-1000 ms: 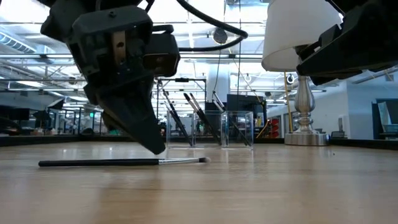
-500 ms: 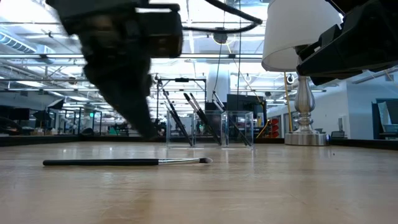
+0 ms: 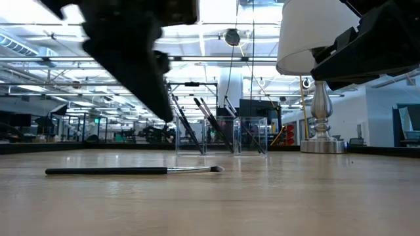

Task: Pick & Place Makeup Supplies
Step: Put the makeup brush into the transparent organizer

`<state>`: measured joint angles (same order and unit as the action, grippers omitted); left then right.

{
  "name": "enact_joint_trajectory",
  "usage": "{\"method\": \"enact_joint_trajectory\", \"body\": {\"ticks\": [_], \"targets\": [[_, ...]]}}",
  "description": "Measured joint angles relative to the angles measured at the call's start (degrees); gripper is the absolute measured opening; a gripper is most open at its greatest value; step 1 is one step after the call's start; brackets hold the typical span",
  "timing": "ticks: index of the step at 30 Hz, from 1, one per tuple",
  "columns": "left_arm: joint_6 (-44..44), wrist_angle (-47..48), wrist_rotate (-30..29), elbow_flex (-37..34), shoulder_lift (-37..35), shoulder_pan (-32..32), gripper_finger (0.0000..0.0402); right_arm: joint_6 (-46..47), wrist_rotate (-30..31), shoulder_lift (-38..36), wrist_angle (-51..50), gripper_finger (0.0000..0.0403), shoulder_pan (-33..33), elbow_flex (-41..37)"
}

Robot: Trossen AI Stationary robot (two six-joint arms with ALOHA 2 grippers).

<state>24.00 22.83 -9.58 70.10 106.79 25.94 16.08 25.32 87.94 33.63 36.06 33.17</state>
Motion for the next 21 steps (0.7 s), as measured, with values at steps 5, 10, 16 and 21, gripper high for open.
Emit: {"method": "enact_joint_trajectory", "body": {"ticks": [5, 10, 16, 21], "targets": [[-3.1, 1.0, 2.0, 5.8, 5.7, -1.5, 0.0173, 0.4, 0.0, 0.0, 0.0, 0.0, -0.4, 0.0], [-7.0, 9.4, 1.6, 14.9, 13.6, -2.7, 0.0175, 0.4, 0.0, 0.0, -0.3, 0.0, -0.4, 0.0], [-7.1, 16.5, 0.8, 22.1, 18.4, -4.3, 0.0175, 1.5, -0.1, 0.0, -1.6, 0.0, -0.4, 0.0], [-7.2, 17.0, 1.7, 22.3, 18.6, -5.3, 0.0175, 3.0, -0.1, 0.0, -3.6, 0.0, -0.4, 0.0]]}}
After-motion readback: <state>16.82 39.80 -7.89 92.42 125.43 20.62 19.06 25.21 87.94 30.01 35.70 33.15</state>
